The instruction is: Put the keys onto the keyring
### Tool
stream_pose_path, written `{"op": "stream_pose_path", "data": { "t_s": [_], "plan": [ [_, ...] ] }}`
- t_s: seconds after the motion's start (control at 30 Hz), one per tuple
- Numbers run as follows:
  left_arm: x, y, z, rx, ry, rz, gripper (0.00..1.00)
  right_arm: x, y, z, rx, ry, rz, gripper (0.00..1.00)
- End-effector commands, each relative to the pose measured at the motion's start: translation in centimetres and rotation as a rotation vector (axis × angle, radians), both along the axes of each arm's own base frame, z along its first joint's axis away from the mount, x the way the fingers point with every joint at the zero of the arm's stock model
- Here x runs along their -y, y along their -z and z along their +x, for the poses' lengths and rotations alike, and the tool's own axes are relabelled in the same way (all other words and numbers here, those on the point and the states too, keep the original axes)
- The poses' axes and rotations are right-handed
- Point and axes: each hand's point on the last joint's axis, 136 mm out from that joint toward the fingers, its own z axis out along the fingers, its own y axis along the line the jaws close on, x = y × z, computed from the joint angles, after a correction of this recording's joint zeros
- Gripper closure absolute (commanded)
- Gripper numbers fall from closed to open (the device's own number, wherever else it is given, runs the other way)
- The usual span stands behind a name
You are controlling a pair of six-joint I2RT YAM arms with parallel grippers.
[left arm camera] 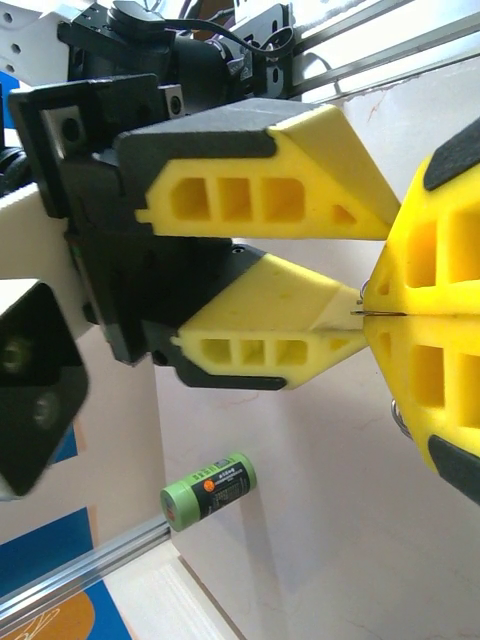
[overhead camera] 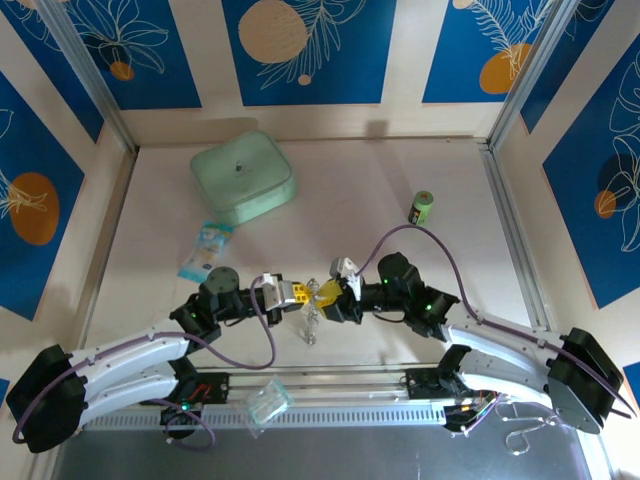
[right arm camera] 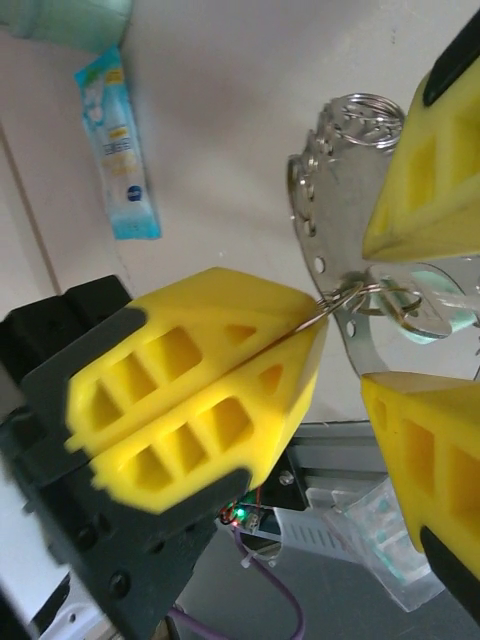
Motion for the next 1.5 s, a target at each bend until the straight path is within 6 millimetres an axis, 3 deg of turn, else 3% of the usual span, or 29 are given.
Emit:
{"op": "stream_pose_path", "data": {
  "t_s": [0.0,0.3,0.7,0.77,0.87,0.93,1.0,1.03,1.47],
  "plan": [
    [0.4,-2.1,-0.4,0.022,0.034,-0.064,1.0,0.2,-0.7,-0.2,0.097,-0.019,0.02,0.64],
    [0.6,-2.3,-0.8,-0.001,0.06,-0.081,1.0,0.1,-1.1,0.5,0.215,-0.017,0.013,0.66],
    [0.7,-2.4,-1.0,-0.007,0.075,-0.088,1.0,-0.5,-1.2,0.4,0.208,-0.045,0.022,0.8],
    [0.7,-2.4,-1.1,-0.011,0.076,-0.09,1.0,-0.6,-1.3,0.3,0.205,-0.056,0.027,0.84],
    [0.5,-2.3,-1.1,-0.016,0.067,-0.086,1.0,-0.8,-1.5,-0.1,0.203,-0.083,0.032,0.98],
    [0.2,-2.0,-0.8,-0.027,0.043,-0.056,1.0,-0.8,-1.5,-0.3,0.206,-0.096,0.026,1.0],
    [0.0,-1.8,-0.9,-0.025,0.038,-0.017,0.78,-0.7,-1.5,-0.6,0.208,-0.116,0.007,1.0],
    [-0.2,-1.7,-1.0,-0.029,0.04,0.007,0.76,-0.5,-1.5,-0.7,0.21,-0.123,-0.011,1.0],
    [-0.7,0.3,-1.9,-0.04,0.105,0.226,0.75,0.2,-1.8,-1.1,0.287,-0.177,-0.198,1.0]
  ]
}}
